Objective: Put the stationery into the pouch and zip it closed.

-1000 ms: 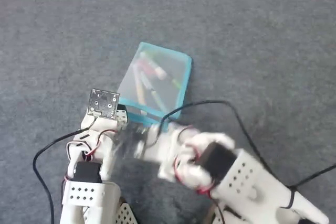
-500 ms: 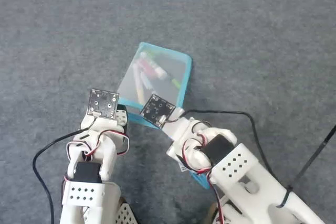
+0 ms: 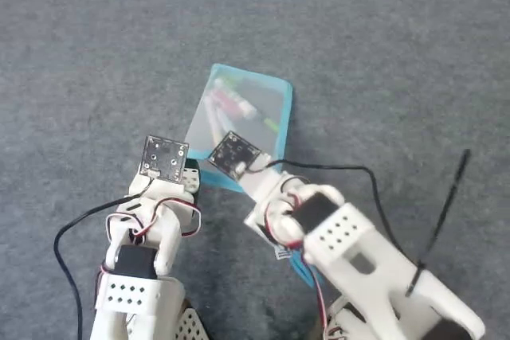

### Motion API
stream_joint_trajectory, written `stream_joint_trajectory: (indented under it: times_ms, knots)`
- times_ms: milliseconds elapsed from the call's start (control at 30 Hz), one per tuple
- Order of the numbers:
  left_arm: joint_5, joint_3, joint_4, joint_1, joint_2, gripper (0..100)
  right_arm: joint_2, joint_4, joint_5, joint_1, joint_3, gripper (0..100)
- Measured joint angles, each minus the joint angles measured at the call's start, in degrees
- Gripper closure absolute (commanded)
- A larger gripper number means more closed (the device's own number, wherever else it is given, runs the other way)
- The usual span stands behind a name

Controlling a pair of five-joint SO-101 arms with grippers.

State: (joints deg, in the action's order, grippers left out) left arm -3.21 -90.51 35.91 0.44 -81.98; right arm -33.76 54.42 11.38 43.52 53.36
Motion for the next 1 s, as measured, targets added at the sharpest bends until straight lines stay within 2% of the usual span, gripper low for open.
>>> stream_joint_trajectory:
  times_ms: [100,333,467,667,1000]
  knots:
    - [0.0,0.0,0.0,0.0,0.0,99,1.14,-0.35,-0.18,-2.9,-0.97,99.8]
    - [0.0,0.0,0.0,0.0,0.0,99,1.23,3.52,0.62,-6.42,-8.44,99.1]
    - [0.0,0.09,0.0,-0.18,-0.09,99,1.23,8.7,3.69,-3.87,-15.03,99.1]
    - [0.26,0.09,0.88,0.18,-0.09,99,1.23,11.6,7.47,4.48,-19.6,99.1]
    - [0.0,0.09,0.97,1.41,-0.09,99,1.23,24.88,8.97,7.91,-29.36,99.1]
